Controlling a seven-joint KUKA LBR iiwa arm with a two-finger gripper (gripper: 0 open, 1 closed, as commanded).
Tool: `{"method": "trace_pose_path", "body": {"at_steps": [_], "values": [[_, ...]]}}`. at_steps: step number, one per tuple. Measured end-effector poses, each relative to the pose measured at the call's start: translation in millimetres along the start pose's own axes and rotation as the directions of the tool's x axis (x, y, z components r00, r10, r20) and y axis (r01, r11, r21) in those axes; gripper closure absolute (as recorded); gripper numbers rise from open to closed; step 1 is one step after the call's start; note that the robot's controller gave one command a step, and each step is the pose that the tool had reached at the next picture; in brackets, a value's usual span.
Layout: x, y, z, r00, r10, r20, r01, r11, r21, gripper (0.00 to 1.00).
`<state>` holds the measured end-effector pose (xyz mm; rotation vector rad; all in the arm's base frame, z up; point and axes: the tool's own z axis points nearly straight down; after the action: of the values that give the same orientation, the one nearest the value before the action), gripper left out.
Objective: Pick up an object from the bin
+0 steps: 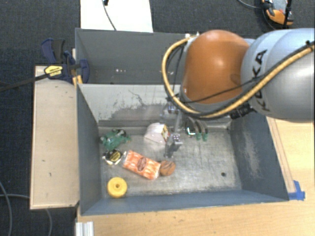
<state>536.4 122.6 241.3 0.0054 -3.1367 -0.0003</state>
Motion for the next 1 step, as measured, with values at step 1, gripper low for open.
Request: {"method": "trace_pose_path", "body": {"at_steps": [1], "values": [[-1.6, -0.7, -4.1, 1.0, 0.003, 0.008, -0.003, 1.0, -0.001, 0.0]]}}
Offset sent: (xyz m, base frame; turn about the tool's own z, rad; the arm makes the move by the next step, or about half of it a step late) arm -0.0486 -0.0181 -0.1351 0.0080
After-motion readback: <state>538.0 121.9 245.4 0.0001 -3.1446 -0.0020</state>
